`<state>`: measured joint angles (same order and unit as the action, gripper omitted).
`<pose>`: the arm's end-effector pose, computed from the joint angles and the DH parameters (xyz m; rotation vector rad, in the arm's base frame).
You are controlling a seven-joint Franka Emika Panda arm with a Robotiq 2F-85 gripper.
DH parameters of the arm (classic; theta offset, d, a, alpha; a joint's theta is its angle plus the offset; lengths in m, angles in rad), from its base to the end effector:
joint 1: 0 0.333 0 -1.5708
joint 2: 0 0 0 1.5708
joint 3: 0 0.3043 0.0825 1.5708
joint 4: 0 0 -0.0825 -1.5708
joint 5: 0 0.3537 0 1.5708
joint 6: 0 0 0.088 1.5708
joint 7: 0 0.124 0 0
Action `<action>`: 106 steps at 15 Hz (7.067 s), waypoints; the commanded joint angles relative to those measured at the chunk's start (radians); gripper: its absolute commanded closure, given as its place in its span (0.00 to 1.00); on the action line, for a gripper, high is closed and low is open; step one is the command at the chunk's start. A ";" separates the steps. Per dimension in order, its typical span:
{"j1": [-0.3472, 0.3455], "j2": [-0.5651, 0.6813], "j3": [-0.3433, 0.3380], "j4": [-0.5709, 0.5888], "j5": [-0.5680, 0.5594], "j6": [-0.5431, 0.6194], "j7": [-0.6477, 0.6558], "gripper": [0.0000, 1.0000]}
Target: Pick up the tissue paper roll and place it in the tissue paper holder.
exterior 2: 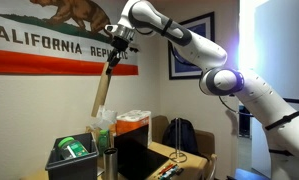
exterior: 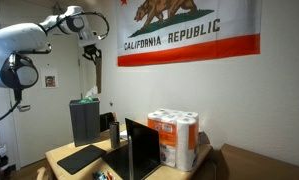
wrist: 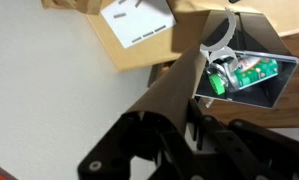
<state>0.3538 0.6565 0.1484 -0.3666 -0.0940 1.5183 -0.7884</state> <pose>0.5949 0.2513 0.7123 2.4441 1.6867 0.7453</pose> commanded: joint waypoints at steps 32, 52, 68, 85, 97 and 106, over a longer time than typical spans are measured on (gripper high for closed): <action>-0.435 -0.135 -0.298 -0.014 -0.260 -0.506 0.127 0.98; -0.461 0.008 -0.270 -0.002 -0.176 -0.418 0.187 0.98; -0.455 0.037 -0.269 -0.009 -0.176 -0.459 0.261 0.98; -0.447 0.057 -0.283 -0.017 -0.198 -0.527 0.338 0.98; -0.446 0.080 -0.297 0.002 -0.220 -0.482 0.359 0.98; -0.450 0.101 -0.300 -0.006 -0.222 -0.428 0.354 0.98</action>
<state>-0.0993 0.7536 -0.1405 -0.3738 -0.3155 1.0878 -0.4386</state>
